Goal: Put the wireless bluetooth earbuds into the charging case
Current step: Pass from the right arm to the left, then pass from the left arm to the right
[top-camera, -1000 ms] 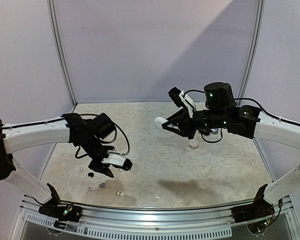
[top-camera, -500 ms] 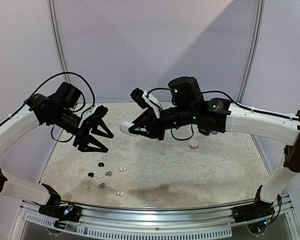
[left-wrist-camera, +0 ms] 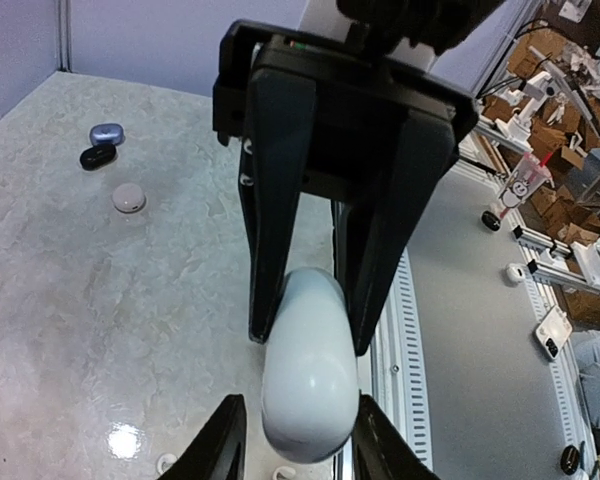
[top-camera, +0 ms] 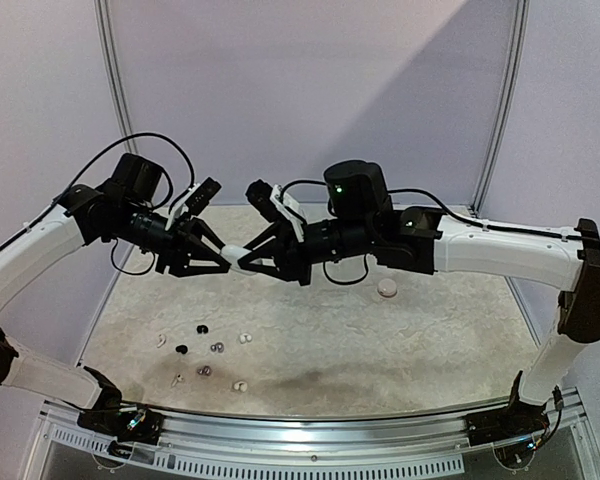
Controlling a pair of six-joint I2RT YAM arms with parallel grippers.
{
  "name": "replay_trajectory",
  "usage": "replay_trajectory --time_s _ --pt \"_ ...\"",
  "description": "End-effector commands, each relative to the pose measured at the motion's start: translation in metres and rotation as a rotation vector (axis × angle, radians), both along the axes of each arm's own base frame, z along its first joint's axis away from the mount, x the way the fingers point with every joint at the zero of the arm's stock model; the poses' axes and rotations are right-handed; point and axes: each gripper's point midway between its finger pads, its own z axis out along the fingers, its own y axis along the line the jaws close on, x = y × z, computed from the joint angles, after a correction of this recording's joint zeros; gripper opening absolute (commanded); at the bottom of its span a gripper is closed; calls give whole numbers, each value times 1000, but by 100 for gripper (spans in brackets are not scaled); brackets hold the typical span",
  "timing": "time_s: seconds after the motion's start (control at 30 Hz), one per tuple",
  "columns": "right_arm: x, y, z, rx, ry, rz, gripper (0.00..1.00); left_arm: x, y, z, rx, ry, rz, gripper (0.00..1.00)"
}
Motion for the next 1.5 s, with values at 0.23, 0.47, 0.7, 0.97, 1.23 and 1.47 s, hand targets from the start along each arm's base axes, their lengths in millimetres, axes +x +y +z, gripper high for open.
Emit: replay_trajectory --time_s 0.23,0.47,0.7,0.97,1.23,1.47 --pt "2 11 2 25 -24 7 0 -4 2 3 -38 21 -32 14" --pt "7 13 7 35 -28 -17 0 -18 7 -4 -29 0 -87 24" --pt "8 13 5 33 -15 -23 0 -19 8 -2 -27 -10 -89 4" --pt "9 11 -3 6 9 -40 42 -18 11 -2 7 -49 -80 0" --pt "3 10 -18 -39 99 -15 67 -20 14 1 19 -95 -86 0" --pt "3 9 4 53 143 -16 91 2 33 10 111 -101 88 0"
